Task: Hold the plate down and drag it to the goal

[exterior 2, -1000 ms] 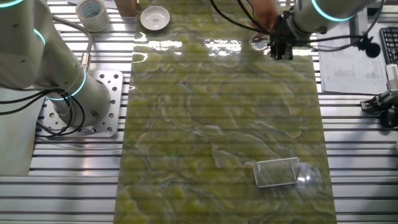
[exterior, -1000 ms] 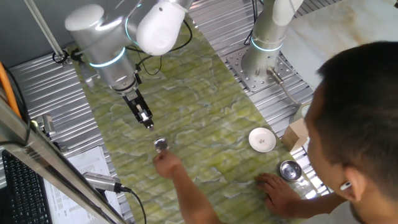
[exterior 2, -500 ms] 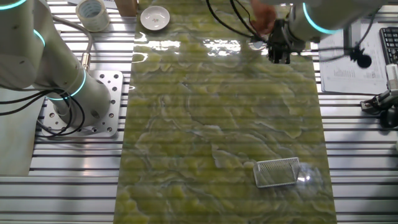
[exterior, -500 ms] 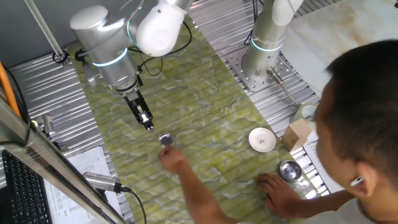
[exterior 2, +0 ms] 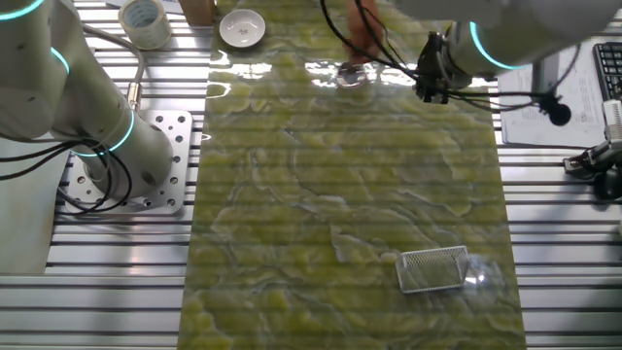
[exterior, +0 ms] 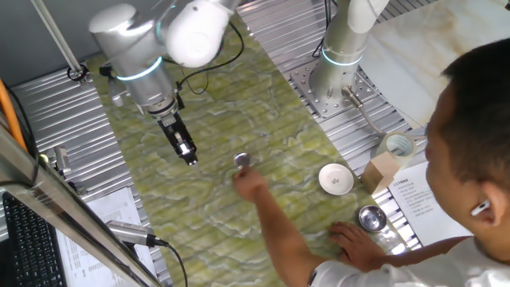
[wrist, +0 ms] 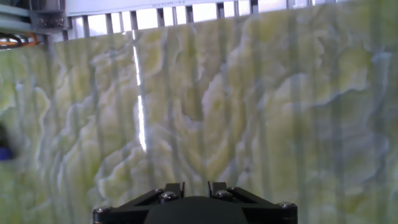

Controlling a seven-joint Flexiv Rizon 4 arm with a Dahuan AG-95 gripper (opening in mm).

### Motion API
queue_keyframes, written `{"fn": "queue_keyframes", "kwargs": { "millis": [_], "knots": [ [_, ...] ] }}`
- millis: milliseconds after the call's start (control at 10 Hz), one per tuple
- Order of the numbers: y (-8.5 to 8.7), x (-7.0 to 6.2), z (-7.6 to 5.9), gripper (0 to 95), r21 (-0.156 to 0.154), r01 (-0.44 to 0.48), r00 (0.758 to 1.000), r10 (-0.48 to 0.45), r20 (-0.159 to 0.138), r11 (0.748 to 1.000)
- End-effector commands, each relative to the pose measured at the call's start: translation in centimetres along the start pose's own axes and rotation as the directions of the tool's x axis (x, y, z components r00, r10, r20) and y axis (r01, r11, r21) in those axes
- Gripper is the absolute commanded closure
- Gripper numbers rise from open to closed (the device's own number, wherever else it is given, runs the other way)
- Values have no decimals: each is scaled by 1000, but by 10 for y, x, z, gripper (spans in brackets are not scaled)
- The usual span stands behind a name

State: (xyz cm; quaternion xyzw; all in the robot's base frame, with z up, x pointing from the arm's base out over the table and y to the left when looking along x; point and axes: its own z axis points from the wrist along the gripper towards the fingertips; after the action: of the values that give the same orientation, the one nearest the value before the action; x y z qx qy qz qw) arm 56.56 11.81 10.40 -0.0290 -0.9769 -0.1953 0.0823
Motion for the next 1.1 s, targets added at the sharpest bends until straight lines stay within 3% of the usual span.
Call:
{"fn": "queue_keyframes", "kwargs": {
  "millis": [100, 200, 300, 400, 1100],
  "knots": [
    [-1, 3, 0, 760, 26, 55, 995, -53, -81, 998],
    [-1, 4, 0, 760, -3, 63, 992, -63, -108, 998],
    [-1, 4, -2, 950, -8, 76, 989, -77, -125, 997],
    [-1, 5, -3, 950, 11, 97, 986, -94, -136, 995],
    [-12, 12, 2, 950, 48, 129, 983, -122, -141, 990]
  ]
}}
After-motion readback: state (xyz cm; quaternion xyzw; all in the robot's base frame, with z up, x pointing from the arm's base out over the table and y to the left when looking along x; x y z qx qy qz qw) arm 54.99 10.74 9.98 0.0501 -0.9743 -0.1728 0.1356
